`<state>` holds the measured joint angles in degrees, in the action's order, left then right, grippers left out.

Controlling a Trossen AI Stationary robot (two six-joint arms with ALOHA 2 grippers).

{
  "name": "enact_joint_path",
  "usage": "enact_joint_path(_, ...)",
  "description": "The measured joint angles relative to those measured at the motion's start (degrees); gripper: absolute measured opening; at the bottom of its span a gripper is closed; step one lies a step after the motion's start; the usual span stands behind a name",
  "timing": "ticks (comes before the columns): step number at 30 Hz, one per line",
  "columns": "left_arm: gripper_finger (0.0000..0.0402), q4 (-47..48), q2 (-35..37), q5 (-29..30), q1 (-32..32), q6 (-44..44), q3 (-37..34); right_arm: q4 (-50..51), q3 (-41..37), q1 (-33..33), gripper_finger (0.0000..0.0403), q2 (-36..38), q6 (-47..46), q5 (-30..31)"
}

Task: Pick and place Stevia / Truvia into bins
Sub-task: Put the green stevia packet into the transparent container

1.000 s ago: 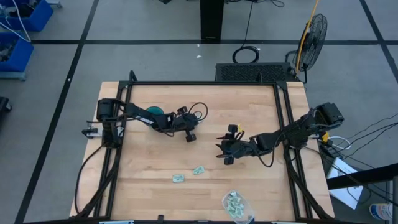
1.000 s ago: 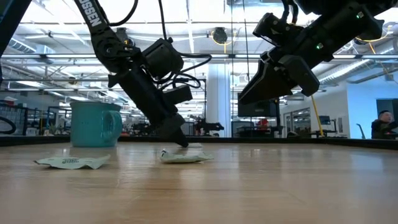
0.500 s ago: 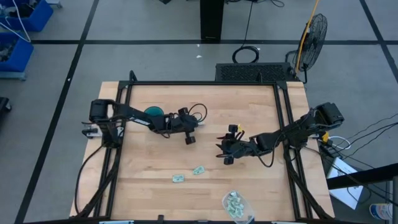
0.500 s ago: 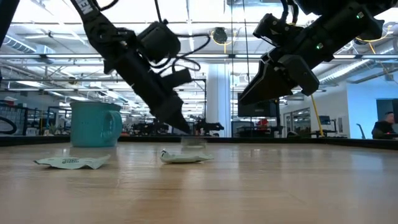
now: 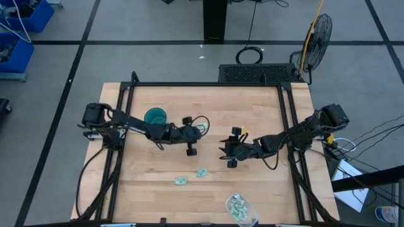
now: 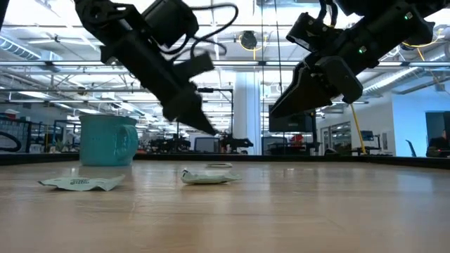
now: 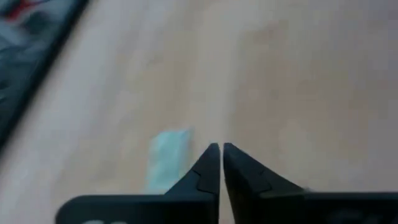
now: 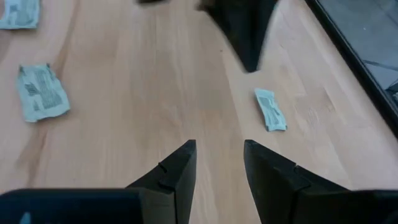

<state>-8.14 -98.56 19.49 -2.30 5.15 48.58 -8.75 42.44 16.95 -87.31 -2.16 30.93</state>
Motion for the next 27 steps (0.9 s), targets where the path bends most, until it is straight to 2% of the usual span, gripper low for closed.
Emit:
enact_joint_path(2, 0.0045, 3.64, -0.02, 4.43, 0.66, 0.76, -0.02, -0.07, 0.00, 0.00, 0.0130, 0.00, -0.17, -1.27)
enact_joint_path(3, 0.0057, 4.78, -0.07, 4.68, 1.28, 0.76, -0.02, -0.13, 0.00, 0.03, 0.0130, 0.00, -0.17, -1.29)
enact_joint_path(7, 0.0113, 5.58, -1.20, 0.49, 4.35, -1.23, 0.02, -0.19, 0.00, 0.01, 0.0130, 0.01, -0.15, -1.24)
enact_joint_path(9, 0.0140, 5.06, -2.42, 0.25, 5.43, -0.64, -0.04, -0.30, 0.00, 0.00, 0.0130, 0.02, -0.09, -1.24)
enact_joint_path(14, 0.0182, -2.68, -6.11, -4.74, 7.70, 0.05, 0.02, -0.48, 0.00, 0.00, 0.0130, 0.01, -0.14, -1.25)
enact_joint_path(17, 0.0187, -5.29, -8.30, -5.53, 7.88, 1.15, 0.00, -0.46, 0.00, 0.00, 0.0130, 0.02, -0.04, -1.24)
enact_joint_path(21, 0.0180, -6.12, -9.14, -1.29, 8.03, 0.88, 0.02, -0.42, -0.02, 0.00, 0.0130, 0.02, 0.01, -1.24)
enact_joint_path(27, 0.0140, -5.41, -9.16, -3.36, 9.75, 0.65, 0.02, -0.42, -0.02, 0.00, 0.0130, 0.02, 0.01, -1.24)
